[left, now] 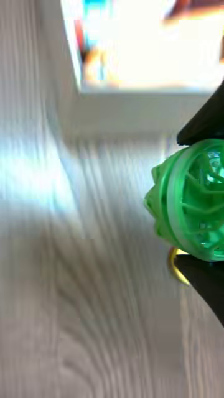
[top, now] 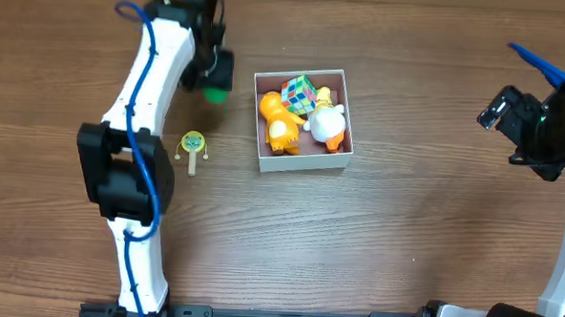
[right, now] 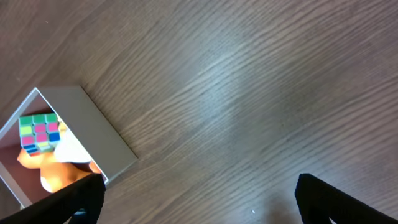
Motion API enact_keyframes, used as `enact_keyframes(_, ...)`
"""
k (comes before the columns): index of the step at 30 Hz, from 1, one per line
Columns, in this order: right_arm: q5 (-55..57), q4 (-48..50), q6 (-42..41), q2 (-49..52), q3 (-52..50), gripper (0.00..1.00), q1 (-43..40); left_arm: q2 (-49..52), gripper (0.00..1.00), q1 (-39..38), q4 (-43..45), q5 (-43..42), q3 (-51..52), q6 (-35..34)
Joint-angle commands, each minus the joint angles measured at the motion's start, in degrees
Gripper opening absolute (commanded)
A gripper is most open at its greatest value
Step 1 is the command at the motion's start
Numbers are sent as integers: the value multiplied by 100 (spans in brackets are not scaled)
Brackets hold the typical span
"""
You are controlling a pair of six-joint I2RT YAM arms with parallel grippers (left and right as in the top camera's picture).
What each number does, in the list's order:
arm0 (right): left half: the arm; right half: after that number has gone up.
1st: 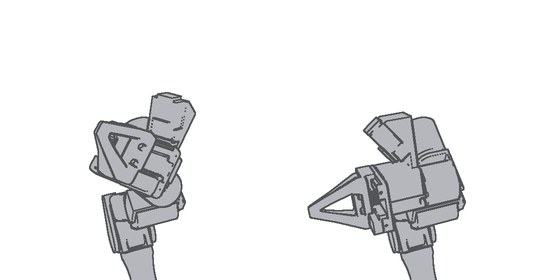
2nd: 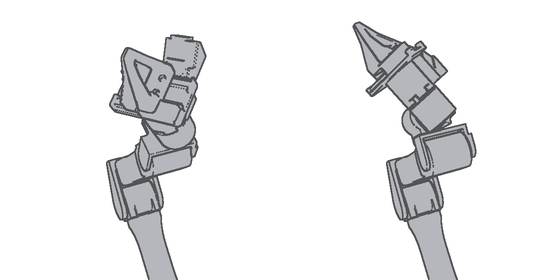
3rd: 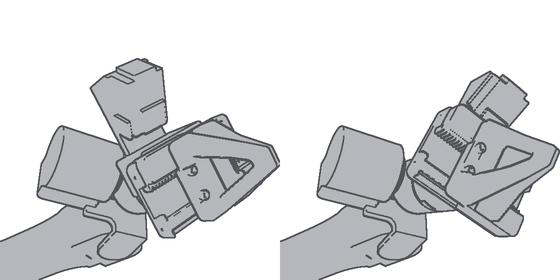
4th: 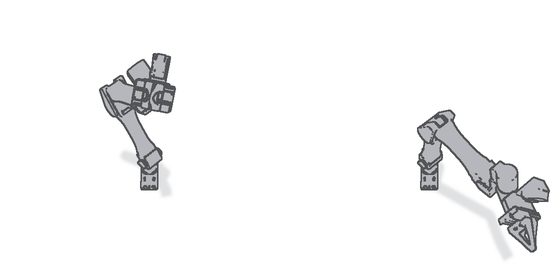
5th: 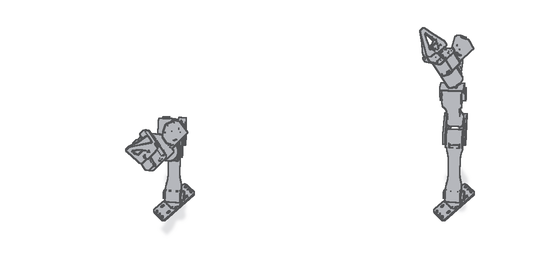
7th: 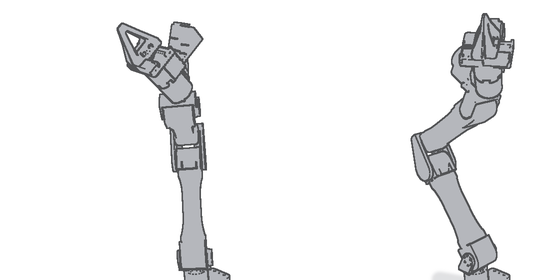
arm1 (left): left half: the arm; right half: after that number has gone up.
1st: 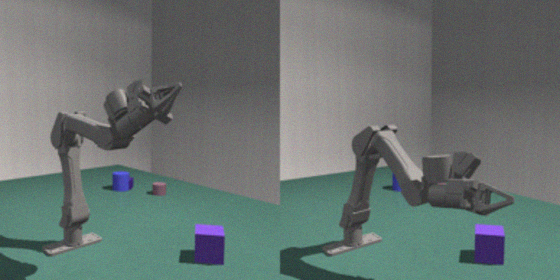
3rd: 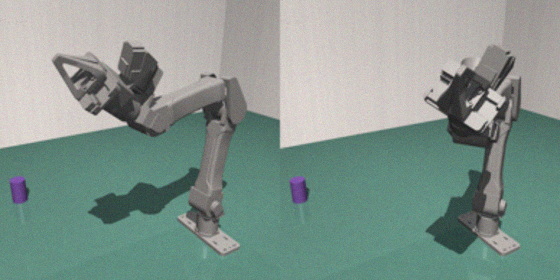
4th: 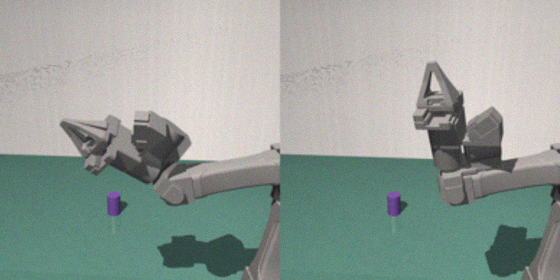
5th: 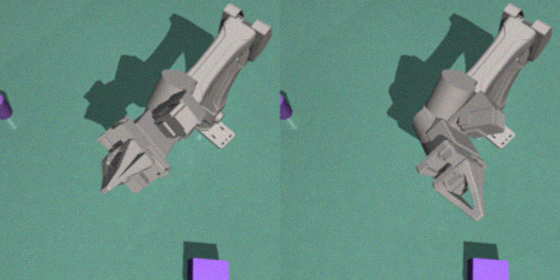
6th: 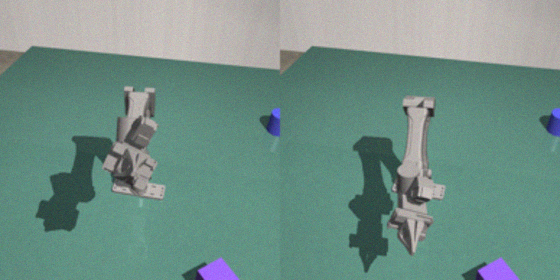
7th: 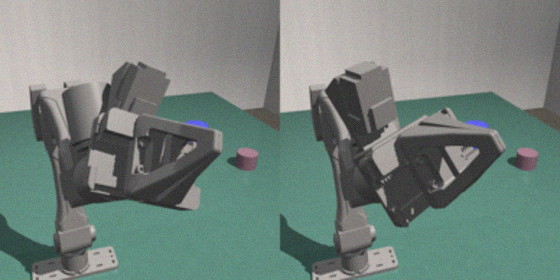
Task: Pack container
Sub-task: 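Place the green toy into the box and withdraw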
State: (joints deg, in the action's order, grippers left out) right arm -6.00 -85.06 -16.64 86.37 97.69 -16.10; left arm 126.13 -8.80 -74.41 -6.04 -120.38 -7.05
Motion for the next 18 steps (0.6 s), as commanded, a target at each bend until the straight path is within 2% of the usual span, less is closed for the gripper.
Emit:
enact_keyframes(1,-9,28,20,-22,0,100,0,-81,30,-557,-584,-452,-1303,-166)
enact_keyframes(4,-9,44,20,-22,0,100,0,-76,38,-1346,-496,-282,-1464,-256)
enact_keyframes(9,-7,48,22,-22,0,100,0,-74,45,-2236,612,356,-105,-863)
enact_keyframes(12,-9,50,20,-22,2,100,0,-74,50,-2310,1056,284,564,-1119)
enact_keyframes(16,-9,48,22,-22,2,100,0,-105,75,-2138,376,284,-98,-1078)
enact_keyframes(18,-9,42,22,-22,2,100,0,-105,100,-1976,-315,278,-968,-979)
